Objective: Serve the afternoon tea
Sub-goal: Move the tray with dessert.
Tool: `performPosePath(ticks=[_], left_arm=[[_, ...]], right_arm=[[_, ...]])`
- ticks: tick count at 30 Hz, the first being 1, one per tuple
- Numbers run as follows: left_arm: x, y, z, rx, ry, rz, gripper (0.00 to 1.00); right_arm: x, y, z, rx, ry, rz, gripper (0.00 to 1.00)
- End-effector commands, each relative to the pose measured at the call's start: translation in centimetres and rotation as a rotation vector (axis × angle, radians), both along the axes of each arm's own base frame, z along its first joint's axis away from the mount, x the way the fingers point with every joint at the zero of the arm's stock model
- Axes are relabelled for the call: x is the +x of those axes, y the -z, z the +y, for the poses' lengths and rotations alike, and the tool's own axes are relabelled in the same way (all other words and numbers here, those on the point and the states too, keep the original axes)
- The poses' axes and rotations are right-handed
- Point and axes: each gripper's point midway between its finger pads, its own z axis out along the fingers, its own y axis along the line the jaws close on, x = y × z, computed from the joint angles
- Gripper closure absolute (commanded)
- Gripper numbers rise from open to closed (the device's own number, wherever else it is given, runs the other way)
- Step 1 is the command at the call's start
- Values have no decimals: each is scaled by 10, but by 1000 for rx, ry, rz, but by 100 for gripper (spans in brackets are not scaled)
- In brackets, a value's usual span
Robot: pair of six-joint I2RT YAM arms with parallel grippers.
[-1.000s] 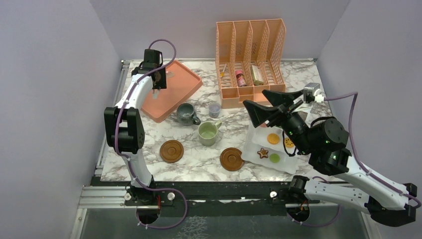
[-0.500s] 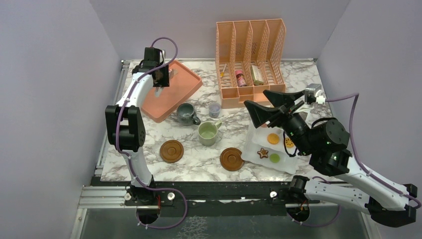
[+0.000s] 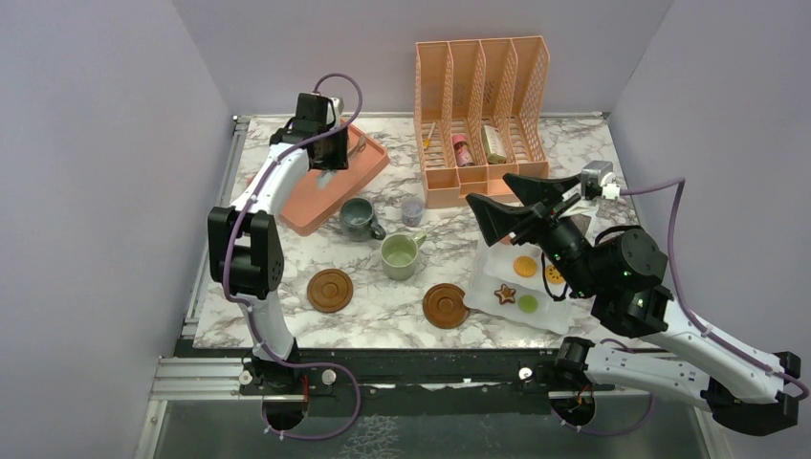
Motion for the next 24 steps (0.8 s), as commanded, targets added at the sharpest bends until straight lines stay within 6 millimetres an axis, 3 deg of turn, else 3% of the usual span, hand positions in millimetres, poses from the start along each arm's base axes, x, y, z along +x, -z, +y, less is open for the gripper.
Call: performPosePath(ticks=[1,8,24], left_arm=[[5,-37,17,36,-54,-111,56],[10,-35,38,139,-112,-119,54],[33,-14,30,131,-99,-87,51]], right_arm=[[-1,-5,-2,10,7,-17,2],[-1,-7,-5,13,14,-22,2],[-1,-13,-11,14,34,-38,2]])
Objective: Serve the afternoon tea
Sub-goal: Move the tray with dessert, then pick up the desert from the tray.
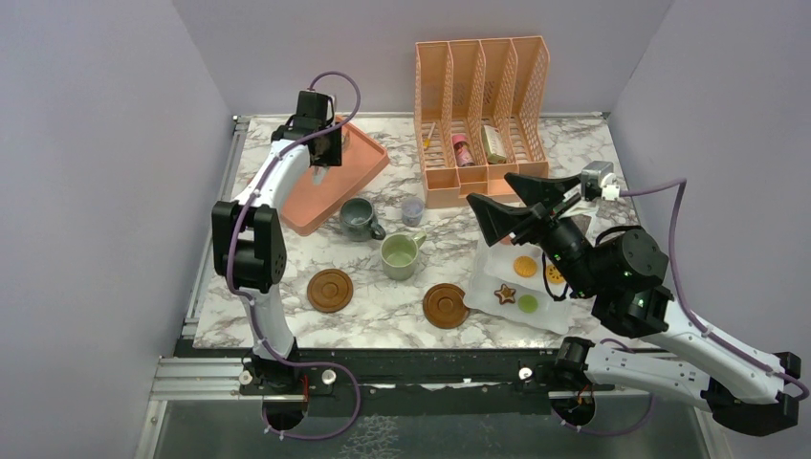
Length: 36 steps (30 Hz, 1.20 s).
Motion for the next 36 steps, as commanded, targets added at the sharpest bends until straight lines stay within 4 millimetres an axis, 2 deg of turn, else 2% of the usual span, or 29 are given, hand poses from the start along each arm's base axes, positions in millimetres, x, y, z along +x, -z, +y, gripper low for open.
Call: performPosePath(ticks=[1,15,19,23,28,36], left_arm=[[19,-16,0,5,0,-62,50],[26,5,2,36,1,-27,51],[24,5,-1,34,18,-25,57],[20,-2,1,44,17,-35,63],[16,-17,2,41,8,-59,67],[-7,-43,-4,13,20,-87,68]], right_arm=[[-2,-14,-10,33,26,-25,1],[-4,-12,-18,43,34,-20,1],[-3,-12,-15,42,30,-18,2],[-1,-7,-9,25,22,-5,1],[-2,-4,-9,28,19,-1,1],[-4,-8,-16,33,25,9,1]])
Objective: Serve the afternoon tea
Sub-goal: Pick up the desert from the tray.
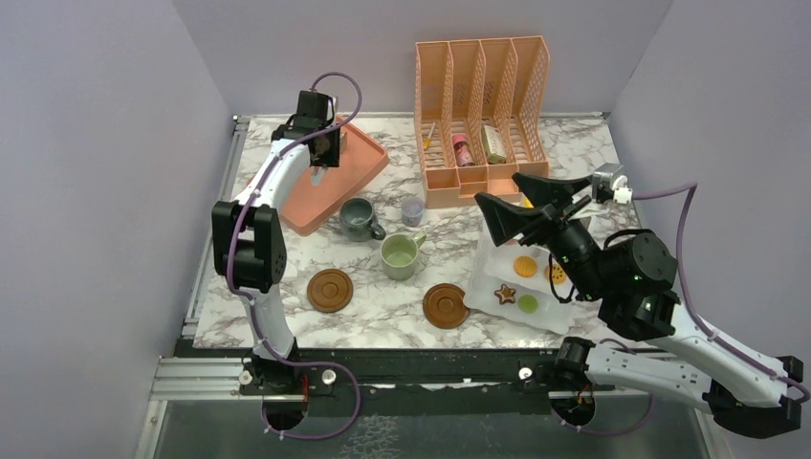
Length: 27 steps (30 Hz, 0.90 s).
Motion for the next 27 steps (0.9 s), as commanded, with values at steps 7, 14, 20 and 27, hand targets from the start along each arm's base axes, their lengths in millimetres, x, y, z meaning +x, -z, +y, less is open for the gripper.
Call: performPosePath(ticks=[7,14,20,27], left_arm=[[-32,-84,-21,-52,54,-160,68],[-61,-94,-57,-125,159,-159,68],[-93,-95,-98,-156,258,-149,68],[-146,-94,-159,-233,399,-101,68]], right_arm=[[-7,-10,-19,42,19,-1,2],[-5,-8,-23,37,40,19,1],[-3,-7,-25,32,56,20,1],[-2,-10,-25,17,63,17,1]])
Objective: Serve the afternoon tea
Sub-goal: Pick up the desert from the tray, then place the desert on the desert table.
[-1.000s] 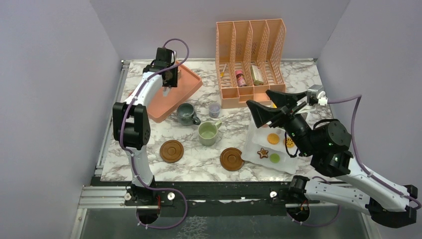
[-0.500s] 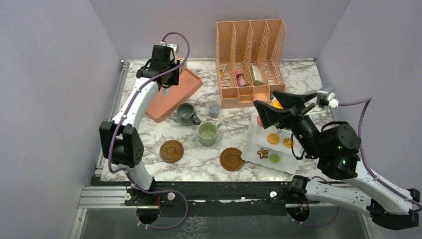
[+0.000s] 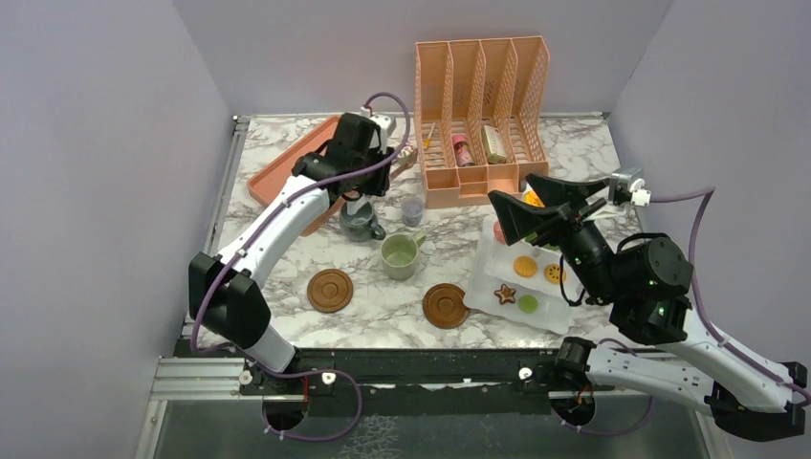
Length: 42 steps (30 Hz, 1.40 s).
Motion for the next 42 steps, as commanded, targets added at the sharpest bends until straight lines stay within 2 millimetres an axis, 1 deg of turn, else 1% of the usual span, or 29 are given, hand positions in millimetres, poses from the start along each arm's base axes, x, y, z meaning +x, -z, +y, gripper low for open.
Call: performPosePath(ticks=[1,5,7,13,17,21,27,30,35,42], left_arm=[[-39,-23,-41,-101,98,-11,68],[-70,-19,-67,-113,156,13,68],[-84,-16,-76,-120,178,30,68],[-124,-4,-98,-126,219,85,68],[-148,8,-109,-119,237,121,68],[-165,22,-116,-93,246,146,68],[-189,22,-140,-101,284,146,68],[-198,26,-151,-99,308,153,68],[-212,38,-166,-88,344,174,68],[-224,47,-184,-83,387,192,68]], right_arm=[[1,-6,-6,-8,29,3,1],[1,-8,-7,-4,32,-1,1],[1,-9,-7,-4,33,-2,1],[2,-10,-3,-2,24,-1,1],[1,-10,0,1,14,0,2],[1,-8,1,0,9,8,1],[2,-10,2,-9,8,10,2],[2,-8,1,-10,14,15,1],[2,-6,0,0,12,19,1],[3,-3,0,-3,16,20,1]])
